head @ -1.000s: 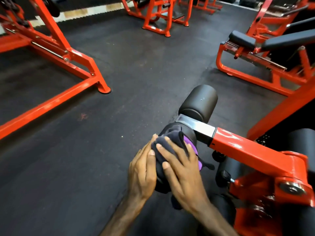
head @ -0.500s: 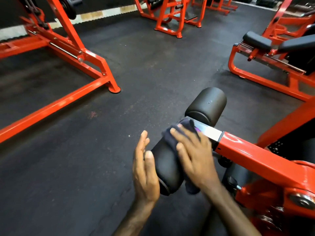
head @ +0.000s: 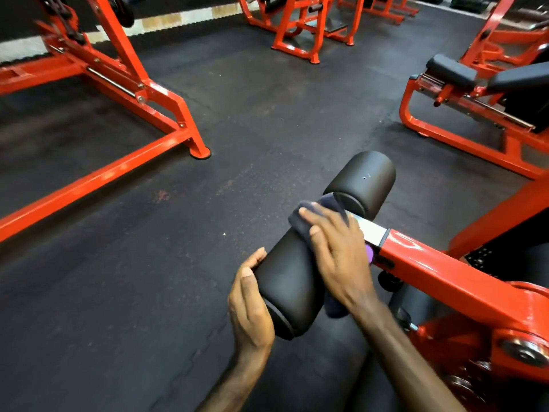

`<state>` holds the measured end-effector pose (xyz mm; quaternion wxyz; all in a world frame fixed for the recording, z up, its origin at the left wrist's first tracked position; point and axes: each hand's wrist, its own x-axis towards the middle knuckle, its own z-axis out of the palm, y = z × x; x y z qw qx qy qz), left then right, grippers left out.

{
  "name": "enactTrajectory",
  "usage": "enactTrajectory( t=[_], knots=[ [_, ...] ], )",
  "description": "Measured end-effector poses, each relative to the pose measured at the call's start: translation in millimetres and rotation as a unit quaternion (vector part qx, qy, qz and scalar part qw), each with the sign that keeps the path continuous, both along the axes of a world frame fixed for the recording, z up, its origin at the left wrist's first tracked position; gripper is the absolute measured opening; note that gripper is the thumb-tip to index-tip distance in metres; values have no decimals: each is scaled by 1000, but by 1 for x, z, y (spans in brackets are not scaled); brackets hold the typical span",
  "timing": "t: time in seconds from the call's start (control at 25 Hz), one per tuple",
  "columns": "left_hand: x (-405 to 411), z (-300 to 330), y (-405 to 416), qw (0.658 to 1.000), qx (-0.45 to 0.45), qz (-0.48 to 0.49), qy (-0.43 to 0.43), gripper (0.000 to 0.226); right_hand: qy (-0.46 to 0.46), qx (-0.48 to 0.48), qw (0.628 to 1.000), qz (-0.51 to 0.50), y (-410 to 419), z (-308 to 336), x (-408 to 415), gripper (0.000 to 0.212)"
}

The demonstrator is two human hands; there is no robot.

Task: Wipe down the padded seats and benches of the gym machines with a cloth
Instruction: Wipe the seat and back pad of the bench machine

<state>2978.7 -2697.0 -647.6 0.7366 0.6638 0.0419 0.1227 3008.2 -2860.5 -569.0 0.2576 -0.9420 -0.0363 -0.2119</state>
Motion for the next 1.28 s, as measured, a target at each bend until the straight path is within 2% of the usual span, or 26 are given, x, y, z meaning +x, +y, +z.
enactTrajectory(
  t=[0.08,0.16,0.2,0.36,0.4,0.48,0.56,0.64,0.72,0.8,0.84,0.96,1.08,1.16,1.28],
  knots=[
    [-3,8,0,1000,15,13,-24,39,-7,-42,995,86,39,-7,-38,41],
    [-7,14,-1,999,19,12,-42,36,-24,-68,985,153,39,-10,-57,42],
    [-7,13,-1,998,23,6,-58,37,-26,-72,986,148,25,-9,-47,42],
    [-7,10,1,994,65,-10,-91,44,1,-41,999,23,-5,5,6,40],
    [-9,11,3,991,82,-12,-107,45,-3,-37,999,24,8,4,-1,39],
    [-11,14,7,977,134,-10,-165,46,-4,-54,994,93,38,-5,-36,41],
    [-11,11,8,969,154,-3,-192,47,-22,-78,986,143,35,-8,-54,43],
    [-10,7,4,991,72,14,-108,43,-20,-87,990,108,8,-4,-33,44],
    [-6,2,-2,999,-26,33,-9,43,-8,-61,997,45,-12,1,-6,43],
    [-4,-2,-6,996,-74,38,29,44,-5,-44,998,47,7,-1,-8,42],
    [-3,-2,-7,996,-72,39,25,43,-5,-61,995,81,23,-8,-21,42],
    [-6,3,-5,999,-19,36,-17,41,-15,-91,981,168,29,-15,-49,43],
    [-10,9,-2,998,32,7,-54,46,-7,-54,996,75,-9,-4,-9,43],
    [-12,7,0,995,57,-11,-78,50,-15,-25,999,21,3,2,-3,41],
    [-13,1,8,978,148,-28,-146,51,-27,-58,993,98,43,-11,-50,43]
  ],
)
